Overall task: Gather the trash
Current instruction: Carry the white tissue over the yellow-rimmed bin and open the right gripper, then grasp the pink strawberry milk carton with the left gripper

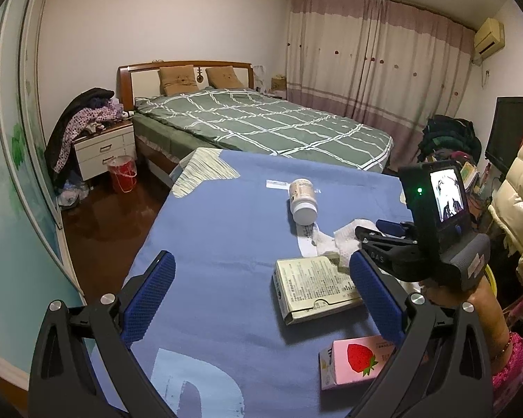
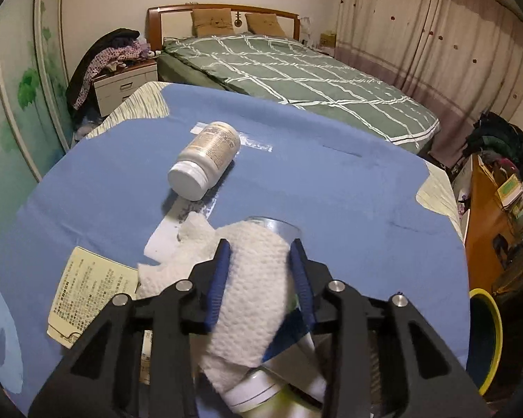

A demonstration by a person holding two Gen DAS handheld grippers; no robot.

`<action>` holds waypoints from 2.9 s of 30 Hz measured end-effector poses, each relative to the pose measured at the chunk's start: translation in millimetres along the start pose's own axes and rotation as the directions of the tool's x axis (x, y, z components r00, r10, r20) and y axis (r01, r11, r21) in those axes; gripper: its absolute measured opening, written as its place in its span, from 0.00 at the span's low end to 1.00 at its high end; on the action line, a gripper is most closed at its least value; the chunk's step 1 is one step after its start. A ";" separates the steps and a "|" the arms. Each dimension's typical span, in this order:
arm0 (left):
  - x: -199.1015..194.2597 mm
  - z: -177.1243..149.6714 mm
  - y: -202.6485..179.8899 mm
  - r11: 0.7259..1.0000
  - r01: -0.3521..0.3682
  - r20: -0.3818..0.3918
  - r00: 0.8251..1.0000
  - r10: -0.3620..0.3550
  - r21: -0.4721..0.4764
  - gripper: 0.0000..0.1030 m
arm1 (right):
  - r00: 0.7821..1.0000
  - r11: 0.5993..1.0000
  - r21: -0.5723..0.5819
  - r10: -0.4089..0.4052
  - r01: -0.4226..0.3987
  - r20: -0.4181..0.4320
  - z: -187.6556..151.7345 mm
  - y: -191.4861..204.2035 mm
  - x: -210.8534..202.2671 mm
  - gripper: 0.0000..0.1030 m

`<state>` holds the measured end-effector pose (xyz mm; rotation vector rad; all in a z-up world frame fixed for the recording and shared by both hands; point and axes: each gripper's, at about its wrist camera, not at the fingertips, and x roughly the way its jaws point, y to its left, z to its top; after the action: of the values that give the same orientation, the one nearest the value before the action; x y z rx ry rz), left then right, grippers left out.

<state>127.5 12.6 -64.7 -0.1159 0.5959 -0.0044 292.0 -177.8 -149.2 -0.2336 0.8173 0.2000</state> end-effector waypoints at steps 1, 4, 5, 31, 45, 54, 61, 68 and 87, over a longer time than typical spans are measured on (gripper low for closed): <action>-0.1 -0.1 -0.4 1.000 0.002 0.000 1.000 -0.002 0.001 0.95 | 1.000 1.000 0.000 -0.001 0.001 0.007 0.9 -1.2 -1.4 0.21; 0.2 -0.8 0.6 1.000 0.000 0.000 1.000 0.000 0.001 0.95 | 0.999 0.999 0.036 0.014 -0.015 0.032 5.3 -10.7 -10.4 0.07; 0.3 -0.7 1.2 1.000 0.000 0.000 1.000 0.000 -0.001 0.95 | 0.998 0.997 0.062 0.044 -0.047 0.047 6.9 -17.2 -15.9 0.07; 13.4 -5.0 -28.1 0.998 0.043 -0.038 0.998 -0.041 0.051 0.95 | 0.910 0.932 0.193 0.228 -0.307 0.346 21.1 -98.8 -148.4 0.07; 17.4 -10.6 -28.6 0.997 0.071 -0.053 0.996 -0.068 0.042 0.95 | 0.937 0.917 0.356 0.048 -0.178 0.346 -11.4 -172.3 -157.6 0.07; 22.2 -12.5 -42.5 0.995 0.081 -0.058 0.995 -0.078 0.052 0.95 | 0.973 0.822 0.564 -0.187 0.079 0.136 -102.4 -279.8 -111.5 0.08; 28.8 -16.9 -65.6 0.990 0.107 -0.080 0.992 -0.100 0.088 0.95 | 0.963 0.732 0.644 -0.269 0.222 -0.026 -154.6 -346.5 -70.5 0.14; 33.2 -25.6 -91.6 0.980 0.140 -0.109 0.986 -0.125 0.143 0.95 | 0.959 0.686 0.684 -0.275 0.248 -0.073 -178.6 -367.7 -51.8 0.45; 63.3 -101.7 -91.5 0.942 0.330 -0.374 0.882 -0.286 0.060 0.95 | 0.972 0.741 0.650 -0.233 0.170 0.011 -157.2 -334.2 -68.4 0.49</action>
<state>125.6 -91.6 -173.6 -0.0904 0.9397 -0.3807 225.7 -547.3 -159.7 0.3449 0.7177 -0.2851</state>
